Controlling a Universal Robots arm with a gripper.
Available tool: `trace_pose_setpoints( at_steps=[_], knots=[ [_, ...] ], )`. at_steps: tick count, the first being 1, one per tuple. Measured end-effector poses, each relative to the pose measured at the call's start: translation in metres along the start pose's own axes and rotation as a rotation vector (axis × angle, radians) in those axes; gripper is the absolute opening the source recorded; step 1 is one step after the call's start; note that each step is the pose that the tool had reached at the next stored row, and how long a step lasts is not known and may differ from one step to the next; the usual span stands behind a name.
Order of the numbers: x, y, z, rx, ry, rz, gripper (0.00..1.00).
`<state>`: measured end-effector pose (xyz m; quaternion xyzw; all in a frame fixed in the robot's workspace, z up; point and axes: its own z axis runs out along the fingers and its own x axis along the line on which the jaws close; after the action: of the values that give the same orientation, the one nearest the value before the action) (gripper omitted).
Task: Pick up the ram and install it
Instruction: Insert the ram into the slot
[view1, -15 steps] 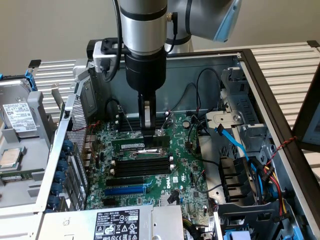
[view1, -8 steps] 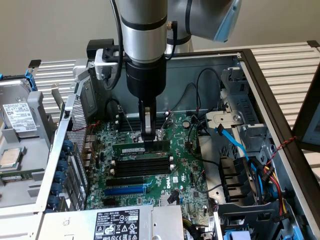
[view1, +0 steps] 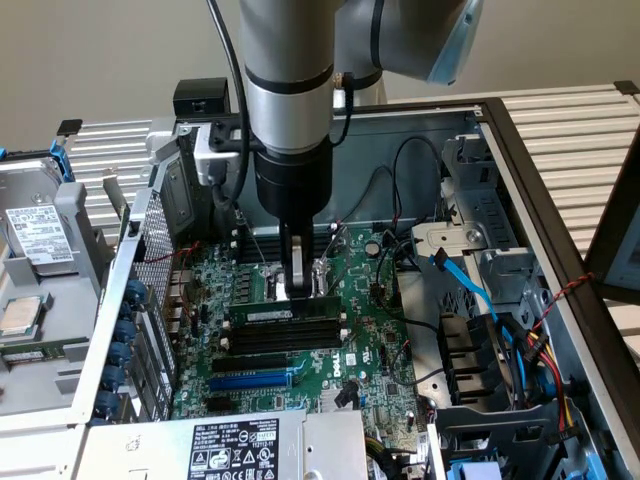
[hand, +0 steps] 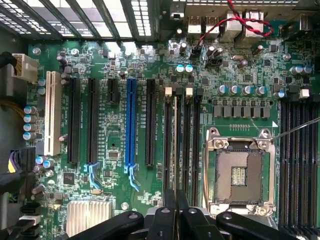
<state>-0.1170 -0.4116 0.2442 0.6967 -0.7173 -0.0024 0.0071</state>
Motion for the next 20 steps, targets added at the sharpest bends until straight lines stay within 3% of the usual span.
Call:
trace_pose_setpoints(
  at_steps=[4,20],
  knots=[
    [0.0,0.0004,0.0068,0.0013,-0.0002,0.0,0.12],
    [0.0042,0.003,0.0094,0.0008,-0.0004,0.026,0.12]
  ],
)
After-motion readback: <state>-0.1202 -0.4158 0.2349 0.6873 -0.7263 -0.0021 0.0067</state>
